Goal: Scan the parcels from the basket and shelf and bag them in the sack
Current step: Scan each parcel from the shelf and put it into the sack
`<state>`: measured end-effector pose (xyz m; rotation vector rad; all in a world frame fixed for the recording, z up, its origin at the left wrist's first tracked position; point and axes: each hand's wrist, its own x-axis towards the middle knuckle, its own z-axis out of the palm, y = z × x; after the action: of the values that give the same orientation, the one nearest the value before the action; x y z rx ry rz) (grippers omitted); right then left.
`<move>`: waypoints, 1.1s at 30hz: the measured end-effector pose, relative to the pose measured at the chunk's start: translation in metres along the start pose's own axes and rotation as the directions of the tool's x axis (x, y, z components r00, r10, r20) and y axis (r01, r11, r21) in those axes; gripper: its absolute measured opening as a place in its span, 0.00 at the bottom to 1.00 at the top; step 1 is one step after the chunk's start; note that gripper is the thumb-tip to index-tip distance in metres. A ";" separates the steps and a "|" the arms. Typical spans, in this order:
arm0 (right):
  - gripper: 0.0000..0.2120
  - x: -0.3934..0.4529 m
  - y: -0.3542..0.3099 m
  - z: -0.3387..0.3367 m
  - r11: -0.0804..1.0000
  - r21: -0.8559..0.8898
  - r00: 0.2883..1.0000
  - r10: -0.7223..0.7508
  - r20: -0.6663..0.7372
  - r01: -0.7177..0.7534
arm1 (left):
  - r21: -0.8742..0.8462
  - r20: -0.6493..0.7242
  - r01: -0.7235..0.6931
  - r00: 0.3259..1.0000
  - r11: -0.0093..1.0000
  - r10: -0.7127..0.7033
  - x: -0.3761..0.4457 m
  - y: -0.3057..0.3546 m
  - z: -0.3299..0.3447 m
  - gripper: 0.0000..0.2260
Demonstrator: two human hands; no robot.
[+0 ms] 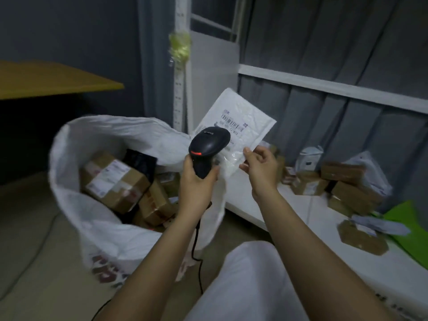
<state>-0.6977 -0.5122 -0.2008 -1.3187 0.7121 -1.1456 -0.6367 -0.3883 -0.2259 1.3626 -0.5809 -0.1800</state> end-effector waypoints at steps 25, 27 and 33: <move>0.11 0.010 0.057 0.019 0.714 -0.488 0.808 -0.185 0.560 0.502 | 0.167 0.034 0.086 0.995 0.982 -0.092 0.018 -0.029 -0.050 0.15; 0.10 0.020 0.055 -0.034 0.706 -0.546 0.881 -0.254 0.400 0.451 | 0.176 0.119 0.078 0.988 0.981 -0.100 0.016 -0.026 -0.010 0.15; 0.12 0.031 0.084 -0.207 0.795 -0.604 0.983 -0.058 -0.175 -0.061 | 0.238 0.437 -0.017 0.895 0.971 -0.091 0.002 -0.037 0.125 0.13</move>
<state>-0.8570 -0.6266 -0.3115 -1.7548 1.2994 -1.0844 -0.6889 -0.5056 -0.2493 1.5757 -0.9865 -0.4766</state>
